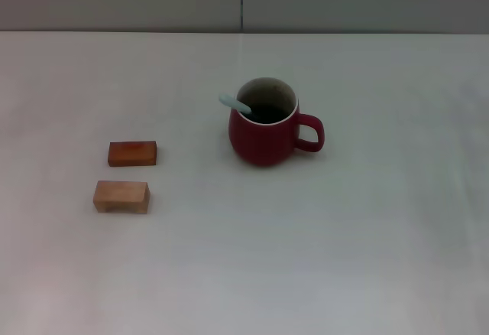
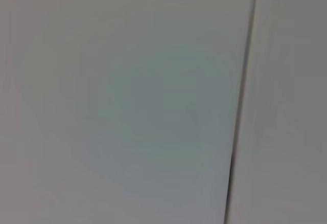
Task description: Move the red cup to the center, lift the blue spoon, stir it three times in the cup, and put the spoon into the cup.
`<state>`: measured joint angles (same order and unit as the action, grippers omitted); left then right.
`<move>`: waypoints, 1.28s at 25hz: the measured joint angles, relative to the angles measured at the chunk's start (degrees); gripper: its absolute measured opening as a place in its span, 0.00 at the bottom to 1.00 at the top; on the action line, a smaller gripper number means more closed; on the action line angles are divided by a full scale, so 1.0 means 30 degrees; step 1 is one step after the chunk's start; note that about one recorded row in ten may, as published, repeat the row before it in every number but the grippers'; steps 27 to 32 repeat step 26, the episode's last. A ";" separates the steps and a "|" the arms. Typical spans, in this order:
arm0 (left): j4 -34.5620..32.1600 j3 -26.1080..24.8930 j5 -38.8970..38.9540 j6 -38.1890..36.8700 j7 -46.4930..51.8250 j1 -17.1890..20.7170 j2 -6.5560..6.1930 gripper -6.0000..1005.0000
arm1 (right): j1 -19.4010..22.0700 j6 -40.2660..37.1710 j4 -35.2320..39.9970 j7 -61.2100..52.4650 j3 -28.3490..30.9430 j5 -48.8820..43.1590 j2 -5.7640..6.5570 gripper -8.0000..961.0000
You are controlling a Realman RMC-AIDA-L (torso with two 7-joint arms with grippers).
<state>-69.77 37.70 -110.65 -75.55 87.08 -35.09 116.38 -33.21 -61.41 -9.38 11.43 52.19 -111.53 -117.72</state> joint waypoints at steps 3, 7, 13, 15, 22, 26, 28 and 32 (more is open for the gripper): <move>0.1982 -0.1376 0.1590 0.0365 -0.0840 0.0289 -0.0322 0.26 | 0.0003 0.0007 0.0082 0.0000 0.0052 0.0000 0.0037 0.05; 0.4185 -0.2659 0.4134 0.1340 -0.1732 0.0811 -0.0415 0.26 | 0.0002 -0.0031 0.0290 0.0000 0.0090 0.0002 0.0044 0.05; 0.6961 -0.3172 0.7575 0.3544 -0.3193 0.1617 -0.0266 0.26 | 0.0060 -0.0140 0.0520 0.0000 0.0151 0.0117 0.0044 0.05; 0.8096 -0.3183 0.8442 0.4208 -0.4541 0.1739 -0.0240 0.26 | 0.0143 -0.0341 0.0590 0.0000 0.0189 0.0137 0.0044 0.05; 1.1706 -0.3393 1.1657 0.6050 -1.0644 0.2029 -0.0185 0.26 | 0.0727 -0.1532 0.0956 -0.0071 0.0943 0.0205 -0.0126 0.05; 1.4008 -0.4530 1.4360 0.6543 -1.3974 0.2048 -0.0224 0.26 | 0.1326 -0.2267 0.1040 -0.0976 0.1405 0.0208 -0.0134 0.05; 1.4008 -0.4530 1.4360 0.6543 -1.3974 0.2048 -0.0224 0.26 | 0.1326 -0.2267 0.1040 -0.0976 0.1405 0.0208 -0.0134 0.05; 1.4008 -0.4530 1.4360 0.6543 -1.3974 0.2048 -0.0224 0.26 | 0.1326 -0.2267 0.1040 -0.0976 0.1405 0.0208 -0.0134 0.05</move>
